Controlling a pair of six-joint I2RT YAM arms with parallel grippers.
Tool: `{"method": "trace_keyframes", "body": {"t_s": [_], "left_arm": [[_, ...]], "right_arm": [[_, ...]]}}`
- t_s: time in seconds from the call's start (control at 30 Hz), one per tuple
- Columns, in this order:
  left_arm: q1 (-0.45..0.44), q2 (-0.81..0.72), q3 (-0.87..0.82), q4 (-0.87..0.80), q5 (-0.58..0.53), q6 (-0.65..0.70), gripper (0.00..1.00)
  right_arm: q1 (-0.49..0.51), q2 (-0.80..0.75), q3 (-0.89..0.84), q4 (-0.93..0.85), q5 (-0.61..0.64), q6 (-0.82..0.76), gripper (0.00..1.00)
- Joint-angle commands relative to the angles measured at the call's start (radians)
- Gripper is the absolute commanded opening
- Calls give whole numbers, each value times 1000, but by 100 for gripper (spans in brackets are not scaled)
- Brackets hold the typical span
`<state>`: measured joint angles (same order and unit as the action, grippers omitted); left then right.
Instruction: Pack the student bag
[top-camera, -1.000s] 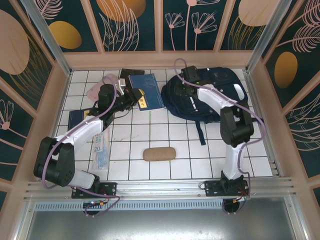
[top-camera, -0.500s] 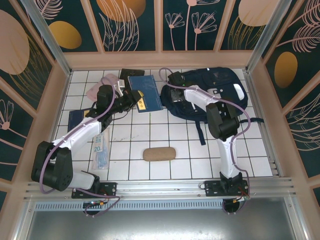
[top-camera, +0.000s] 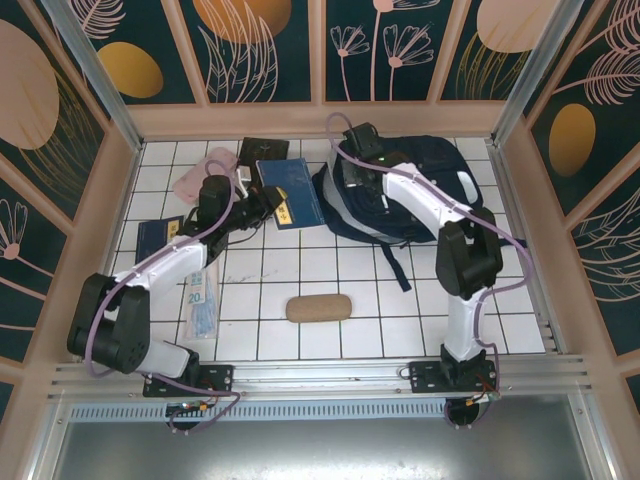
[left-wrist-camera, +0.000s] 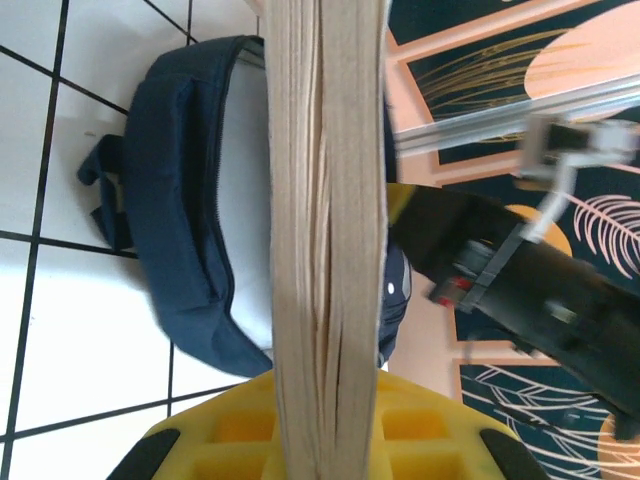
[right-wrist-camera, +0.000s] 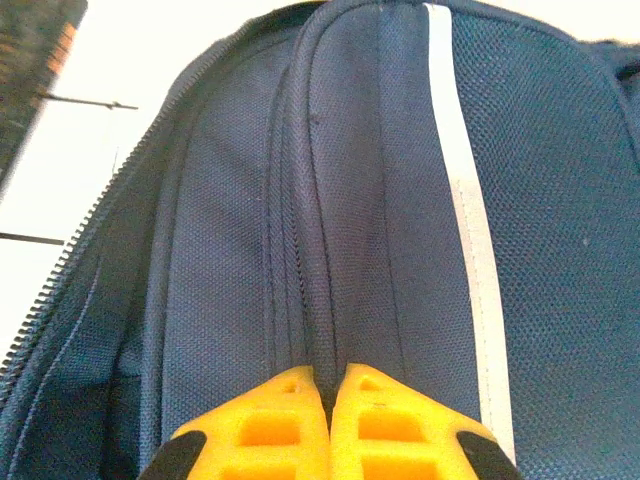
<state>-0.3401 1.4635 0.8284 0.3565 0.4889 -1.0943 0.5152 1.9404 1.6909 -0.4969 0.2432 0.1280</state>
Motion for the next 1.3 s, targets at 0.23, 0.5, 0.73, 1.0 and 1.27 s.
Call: {"method": "trace_keyframes", "body": {"t_s": [0.23, 0.5, 0.73, 1.0, 1.27], "left_arm": [[-59, 243, 153, 253, 16, -103, 0], [-158, 496, 380, 279, -35, -156, 0], [-223, 674, 574, 327, -70, -248, 0], [-289, 855, 861, 109, -168, -257, 0], [-367, 1030, 1190, -151, -223, -180, 39]], "right_arm": [[-36, -220, 43, 77, -323, 61, 0], [-157, -302, -19, 151, -484, 189, 0], [-189, -324, -58, 188, -525, 247, 0], [-189, -322, -79, 231, -542, 295, 0], [-202, -329, -94, 253, -513, 308, 0]]}}
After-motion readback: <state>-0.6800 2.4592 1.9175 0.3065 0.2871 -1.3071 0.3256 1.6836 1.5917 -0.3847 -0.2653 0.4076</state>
